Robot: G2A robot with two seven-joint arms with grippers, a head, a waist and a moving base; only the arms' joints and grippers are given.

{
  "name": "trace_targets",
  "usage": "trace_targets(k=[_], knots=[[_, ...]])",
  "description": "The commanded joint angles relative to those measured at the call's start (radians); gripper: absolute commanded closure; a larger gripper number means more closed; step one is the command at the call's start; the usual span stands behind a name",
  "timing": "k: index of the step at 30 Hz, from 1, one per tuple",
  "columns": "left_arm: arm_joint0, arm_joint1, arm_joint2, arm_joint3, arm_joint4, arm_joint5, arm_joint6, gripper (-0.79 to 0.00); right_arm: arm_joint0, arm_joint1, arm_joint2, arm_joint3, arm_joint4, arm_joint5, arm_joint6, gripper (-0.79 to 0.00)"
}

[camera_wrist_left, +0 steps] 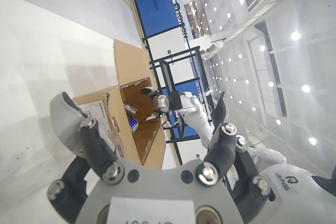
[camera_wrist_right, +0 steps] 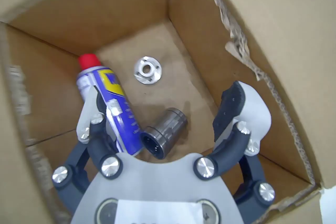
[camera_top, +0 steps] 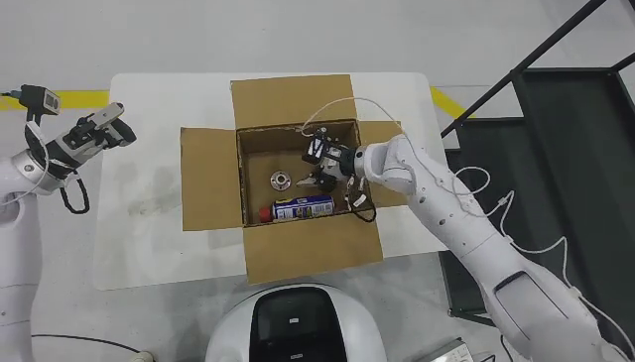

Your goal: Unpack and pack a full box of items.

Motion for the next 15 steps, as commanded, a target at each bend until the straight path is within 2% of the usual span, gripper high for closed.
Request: trace_targets(k=[1, 6, 8, 11, 15], knots=[[-0.013, 0.000, 0.023, 0.033, 0.016, -0.016, -0.012, -0.785, -0.072, 0.022, 0.070, -0.134, 0.081, -0.006, 0.077, -0.785], [-0.061, -0.007, 0.095, 0.120, 0.026, -0.069, -0.046, -0.785, -0.235, 0.065, 0.226, -0.369, 0.350, 0.072, 0.263, -0.785], [-0.084, -0.012, 0.125, 0.152, 0.013, -0.089, -0.056, -0.785, -0.279, 0.077, 0.278, -0.430, 0.445, 0.128, 0.329, -0.785], [-0.117, -0.020, 0.168, 0.194, -0.005, -0.120, -0.071, -0.785, -0.332, 0.087, 0.346, -0.471, 0.603, 0.240, 0.366, -0.785], [-0.163, -0.031, 0.224, 0.254, -0.018, -0.138, -0.078, -0.785, -0.332, 0.087, 0.346, -0.471, 0.603, 0.240, 0.366, -0.785]])
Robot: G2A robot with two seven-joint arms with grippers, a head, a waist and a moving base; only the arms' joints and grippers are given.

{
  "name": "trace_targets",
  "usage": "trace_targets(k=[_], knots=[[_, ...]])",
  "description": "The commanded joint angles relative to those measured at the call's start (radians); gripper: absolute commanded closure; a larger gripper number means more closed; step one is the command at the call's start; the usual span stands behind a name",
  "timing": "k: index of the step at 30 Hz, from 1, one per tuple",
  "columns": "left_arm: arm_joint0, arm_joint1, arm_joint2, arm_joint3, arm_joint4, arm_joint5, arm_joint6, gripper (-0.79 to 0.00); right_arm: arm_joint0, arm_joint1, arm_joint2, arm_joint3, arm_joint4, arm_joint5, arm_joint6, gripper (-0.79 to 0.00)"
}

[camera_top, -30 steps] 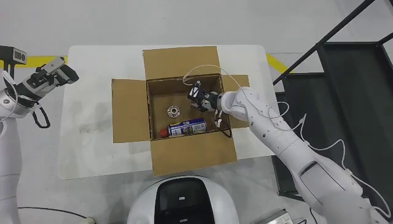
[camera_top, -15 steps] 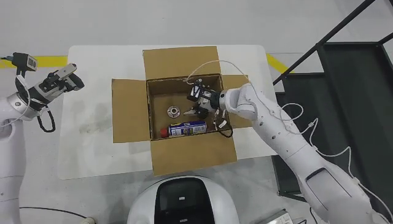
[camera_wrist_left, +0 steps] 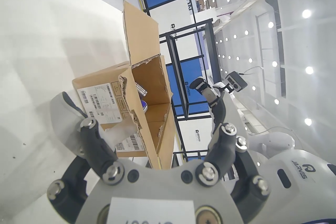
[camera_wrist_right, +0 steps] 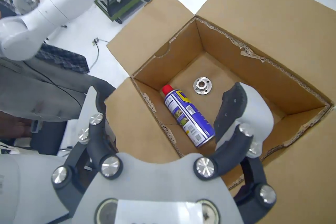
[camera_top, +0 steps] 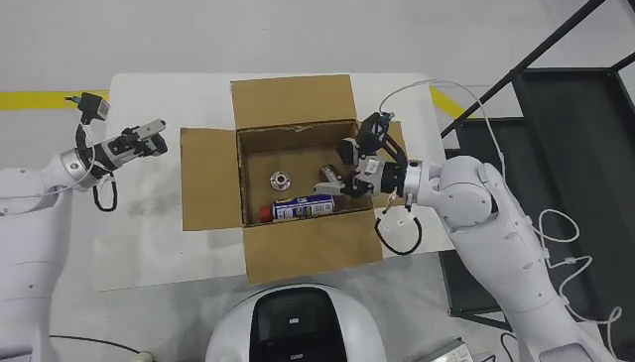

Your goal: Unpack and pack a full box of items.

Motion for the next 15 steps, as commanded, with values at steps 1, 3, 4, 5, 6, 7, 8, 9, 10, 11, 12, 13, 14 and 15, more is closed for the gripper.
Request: trace_targets(k=[1, 3, 4, 5, 6, 7, 8, 9, 10, 11, 12, 13, 14, 15], knots=[[-0.023, -0.006, 0.029, 0.031, 0.000, -0.005, 0.000, -0.785, 0.001, 0.000, -0.001, 0.001, -0.017, -0.008, -0.001, -0.785], [-0.045, -0.012, 0.056, 0.060, -0.013, -0.008, -0.010, -0.785, 0.001, 0.000, -0.001, 0.001, -0.017, -0.008, -0.001, -0.785], [-0.055, -0.015, 0.068, 0.074, -0.016, -0.008, -0.016, -0.785, 0.001, 0.000, -0.001, 0.001, -0.017, -0.008, -0.001, -0.785], [-0.065, -0.018, 0.080, 0.088, -0.024, -0.010, -0.024, -0.785, 0.001, 0.000, -0.001, 0.001, -0.017, -0.008, -0.001, -0.785], [-0.074, -0.022, 0.092, 0.103, -0.034, -0.011, -0.031, -0.785, 0.001, 0.000, -0.001, 0.001, -0.017, -0.008, -0.001, -0.785], [-0.085, -0.025, 0.105, 0.117, -0.038, -0.013, -0.039, -0.785, 0.001, 0.000, -0.001, 0.001, -0.017, -0.008, -0.001, -0.785], [-0.094, -0.029, 0.118, 0.129, -0.042, -0.017, -0.047, -0.785, 0.001, 0.000, -0.001, 0.001, -0.017, -0.008, -0.001, -0.785], [-0.103, -0.033, 0.130, 0.138, -0.053, -0.021, -0.058, -0.785, 0.001, 0.000, -0.001, 0.001, -0.017, -0.008, -0.001, -0.785], [-0.110, -0.036, 0.140, 0.144, -0.066, -0.029, -0.071, -0.785, 0.001, 0.000, -0.001, 0.001, -0.017, -0.008, -0.001, -0.785], [-0.115, -0.039, 0.147, 0.147, -0.087, -0.032, -0.088, -0.785, 0.001, 0.000, -0.001, 0.001, -0.017, -0.008, -0.001, -0.785], [-0.118, -0.041, 0.151, 0.147, -0.104, -0.033, -0.102, -0.785, 0.001, 0.000, -0.001, 0.001, -0.017, -0.008, -0.001, -0.785], [-0.123, -0.042, 0.157, 0.135, -0.127, -0.021, -0.115, -0.785, 0.001, 0.000, -0.001, 0.001, -0.017, -0.008, -0.001, -0.785], [-0.124, -0.042, 0.160, 0.120, -0.135, -0.015, -0.122, -0.785, -0.002, -0.001, 0.000, 0.000, -0.007, -0.004, -0.019, -0.785], [-0.124, -0.040, 0.161, 0.101, -0.139, -0.013, -0.124, -0.785, -0.010, -0.001, 0.006, 0.004, 0.023, 0.005, -0.037, -0.785]])
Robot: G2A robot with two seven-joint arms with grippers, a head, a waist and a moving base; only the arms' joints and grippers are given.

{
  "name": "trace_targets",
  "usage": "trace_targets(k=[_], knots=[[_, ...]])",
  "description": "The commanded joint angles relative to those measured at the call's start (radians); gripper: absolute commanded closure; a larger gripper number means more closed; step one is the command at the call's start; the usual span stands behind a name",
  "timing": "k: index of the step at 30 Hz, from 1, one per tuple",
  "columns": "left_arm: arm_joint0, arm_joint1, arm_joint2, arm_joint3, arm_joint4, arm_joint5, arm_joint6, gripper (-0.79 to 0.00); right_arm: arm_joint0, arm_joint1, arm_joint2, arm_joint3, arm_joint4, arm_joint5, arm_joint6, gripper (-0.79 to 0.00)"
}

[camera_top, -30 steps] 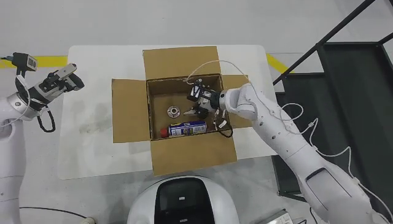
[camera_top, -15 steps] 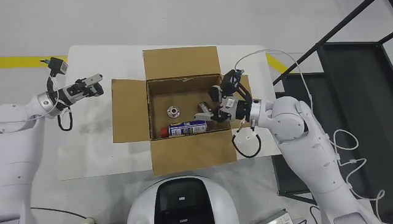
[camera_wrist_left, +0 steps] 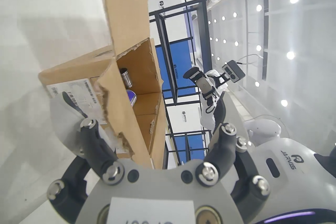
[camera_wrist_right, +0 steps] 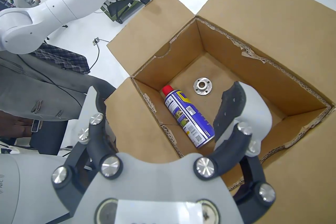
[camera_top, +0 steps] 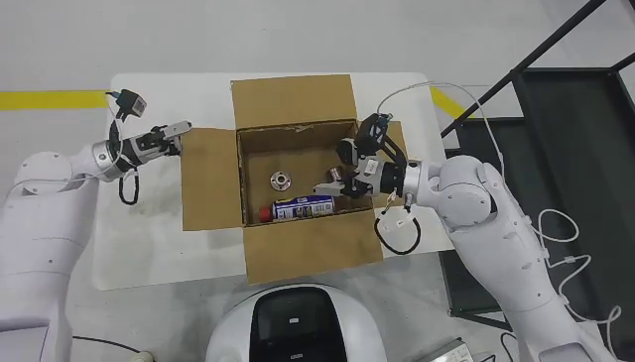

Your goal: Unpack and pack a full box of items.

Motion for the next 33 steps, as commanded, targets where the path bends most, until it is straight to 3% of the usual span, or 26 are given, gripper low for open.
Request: trace_targets(k=[1, 8, 16, 22, 33], knots=[[0.001, 0.004, 0.001, -0.045, 0.005, -0.004, 0.007, -0.785, -0.013, 0.000, 0.018, 0.011, 0.076, 0.020, -0.033, -0.785], [0.009, 0.007, 0.040, -0.170, 0.015, -0.044, 0.046, -0.785, -0.053, 0.020, 0.215, 0.124, 0.434, 0.173, 0.009, -0.785], [-0.066, -0.036, 0.187, -0.119, 0.053, -0.076, 0.111, -0.785, -0.091, 0.039, 0.374, 0.278, 0.516, 0.231, 0.019, -0.785], [-0.095, -0.072, 0.282, -0.117, 0.068, -0.142, 0.155, -0.785, -0.074, 0.037, 0.356, 0.422, 0.583, 0.242, 0.025, -0.785], [-0.123, -0.102, 0.369, -0.078, 0.200, -0.209, 0.237, -0.785, -0.007, 0.030, 0.261, 0.685, 0.497, 0.196, -0.012, -0.785]])
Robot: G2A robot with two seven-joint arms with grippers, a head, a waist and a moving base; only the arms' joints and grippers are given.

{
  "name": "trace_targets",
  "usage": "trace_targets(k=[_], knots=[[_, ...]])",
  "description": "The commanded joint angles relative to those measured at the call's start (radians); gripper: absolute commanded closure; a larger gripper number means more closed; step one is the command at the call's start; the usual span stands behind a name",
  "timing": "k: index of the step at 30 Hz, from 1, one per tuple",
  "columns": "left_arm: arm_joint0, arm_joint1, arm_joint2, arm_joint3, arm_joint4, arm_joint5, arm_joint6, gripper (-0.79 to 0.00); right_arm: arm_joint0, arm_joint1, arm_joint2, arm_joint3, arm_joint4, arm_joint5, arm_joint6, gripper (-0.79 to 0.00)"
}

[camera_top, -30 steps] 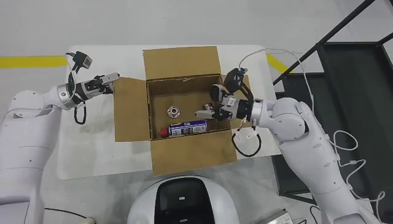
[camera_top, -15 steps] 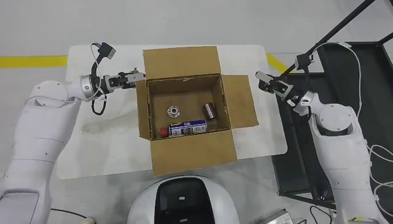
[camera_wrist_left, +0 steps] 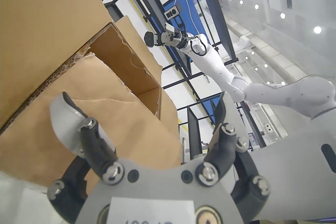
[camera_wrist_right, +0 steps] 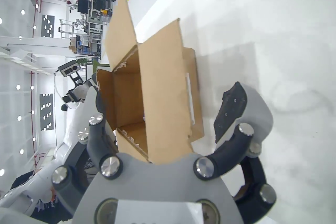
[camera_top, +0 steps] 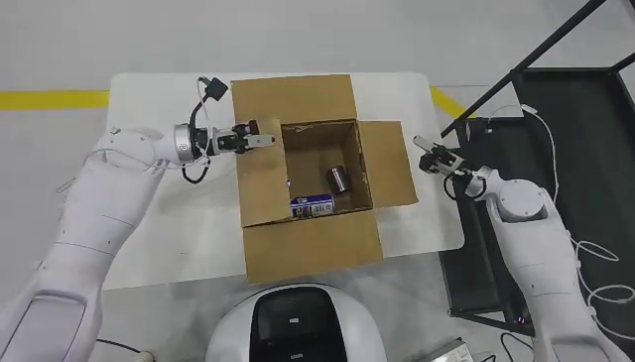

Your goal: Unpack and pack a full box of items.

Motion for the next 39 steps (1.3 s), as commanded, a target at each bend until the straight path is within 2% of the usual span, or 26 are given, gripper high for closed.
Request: trace_targets(k=[1, 6, 9, 12, 16, 21, 27, 39], knots=[[-0.002, -0.003, 0.009, 0.009, 0.012, -0.006, 0.009, -0.785, 0.013, -0.001, -0.014, 0.034, -0.005, -0.011, 0.005, -0.785], [-0.008, -0.006, 0.014, 0.030, 0.026, -0.013, 0.017, -0.785, 0.027, -0.007, -0.056, 0.056, 0.060, -0.042, 0.103, -0.785], [-0.009, -0.003, 0.008, 0.037, 0.029, -0.018, 0.018, -0.785, 0.050, -0.016, -0.089, 0.146, 0.129, -0.135, 0.153, -0.785], [-0.007, 0.002, -0.006, 0.037, 0.023, -0.022, 0.014, -0.785, 0.077, -0.018, -0.091, 0.158, 0.217, -0.173, 0.223, -0.785], [0.002, 0.012, -0.032, 0.029, 0.015, -0.033, 0.013, -0.785, 0.069, -0.008, -0.055, 0.072, 0.293, -0.169, 0.302, -0.785], [0.027, 0.032, -0.076, -0.021, 0.003, -0.044, 0.020, -0.785, 0.034, 0.002, -0.018, -0.107, 0.348, -0.134, 0.324, -0.785], [0.078, 0.064, -0.146, -0.102, -0.030, -0.044, 0.020, -0.785, -0.007, 0.008, -0.028, -0.290, 0.304, -0.067, 0.317, -0.785], [0.078, 0.064, -0.146, -0.102, -0.030, -0.044, 0.020, -0.785, 0.016, -0.003, -0.186, -0.388, 0.113, -0.012, 0.240, -0.785]])
